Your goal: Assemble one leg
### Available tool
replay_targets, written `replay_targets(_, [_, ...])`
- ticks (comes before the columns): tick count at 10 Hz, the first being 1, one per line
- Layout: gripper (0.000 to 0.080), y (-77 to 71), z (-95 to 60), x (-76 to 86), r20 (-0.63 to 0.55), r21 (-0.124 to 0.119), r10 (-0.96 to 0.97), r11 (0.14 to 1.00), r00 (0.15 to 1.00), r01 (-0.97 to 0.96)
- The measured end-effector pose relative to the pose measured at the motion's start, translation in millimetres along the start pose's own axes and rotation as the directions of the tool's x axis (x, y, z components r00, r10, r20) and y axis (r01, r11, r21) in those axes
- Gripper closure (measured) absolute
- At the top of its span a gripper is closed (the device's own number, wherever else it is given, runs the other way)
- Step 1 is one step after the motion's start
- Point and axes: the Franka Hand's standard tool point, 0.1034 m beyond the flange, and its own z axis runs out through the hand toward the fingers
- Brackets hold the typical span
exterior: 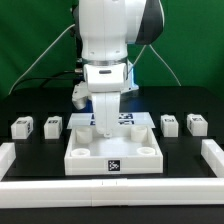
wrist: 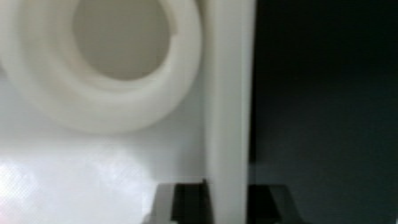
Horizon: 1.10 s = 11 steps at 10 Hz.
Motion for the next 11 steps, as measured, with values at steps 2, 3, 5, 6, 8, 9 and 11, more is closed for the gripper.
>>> replay_targets(2, [0.0733,11.3,-0.7,15.9,-0.006,-0.009,0.021,1.000,1.000,-0.022])
replay_targets(3, [0.0733,17.8,-2.3,25.1,-0.009,-0.015,0.030,0.999,1.000,-0.030])
replay_targets(5, [0.0733,32.5,-3.9,46.5,-0.015,-0.016,0.032,0.999,0.999,-0.032])
replay_targets(6, [0.0733,41.7,-2.4,56.1,-0.020,-0.021,0.026,0.999,0.999,-0.027])
replay_targets(8, [0.0733,53.9,-1.9,68.4,-0.029,-0.034,0.014,0.999,0.999,-0.015])
replay_targets(9, [0.0733,58.6,-2.3,73.3,-0.032,-0.039,0.021,0.999,0.999,-0.023])
replay_targets(11, [0.0733,62.5,-2.8,75.5,-0.035,-0.044,0.024,0.999,0.999,-0.026])
